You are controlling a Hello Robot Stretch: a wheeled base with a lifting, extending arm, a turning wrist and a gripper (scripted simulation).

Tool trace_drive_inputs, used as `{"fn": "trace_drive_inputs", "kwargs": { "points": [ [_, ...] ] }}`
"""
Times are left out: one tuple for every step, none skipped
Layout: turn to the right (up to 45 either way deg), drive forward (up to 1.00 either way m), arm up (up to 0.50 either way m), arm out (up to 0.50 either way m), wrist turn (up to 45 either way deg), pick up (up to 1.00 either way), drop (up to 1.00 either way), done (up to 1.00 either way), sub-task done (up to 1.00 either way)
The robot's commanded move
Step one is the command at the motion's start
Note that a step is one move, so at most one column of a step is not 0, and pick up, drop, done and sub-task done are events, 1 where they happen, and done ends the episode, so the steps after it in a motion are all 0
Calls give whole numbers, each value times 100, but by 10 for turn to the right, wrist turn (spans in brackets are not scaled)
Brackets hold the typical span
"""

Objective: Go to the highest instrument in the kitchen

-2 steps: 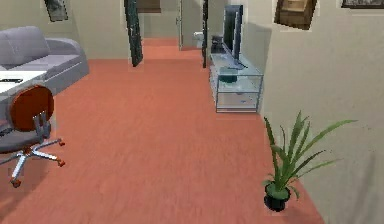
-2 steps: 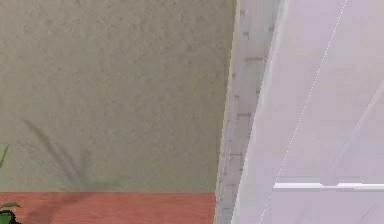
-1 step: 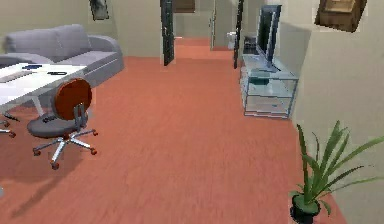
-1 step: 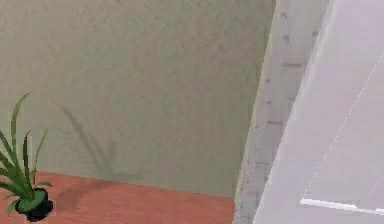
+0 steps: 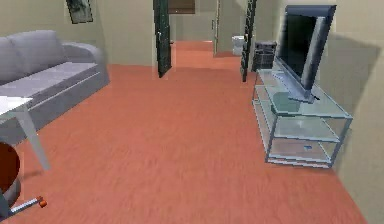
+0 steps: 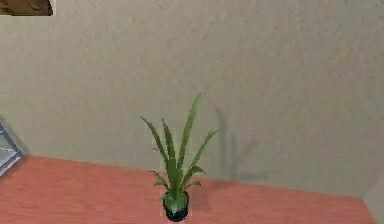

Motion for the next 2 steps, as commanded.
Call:
{"fn": "trace_drive_inputs", "kwargs": {
  "points": [
    [0,100,0,0,0,0,0,0,0],
    [0,100,0,0,0,0,0,0,0]
  ]
}}
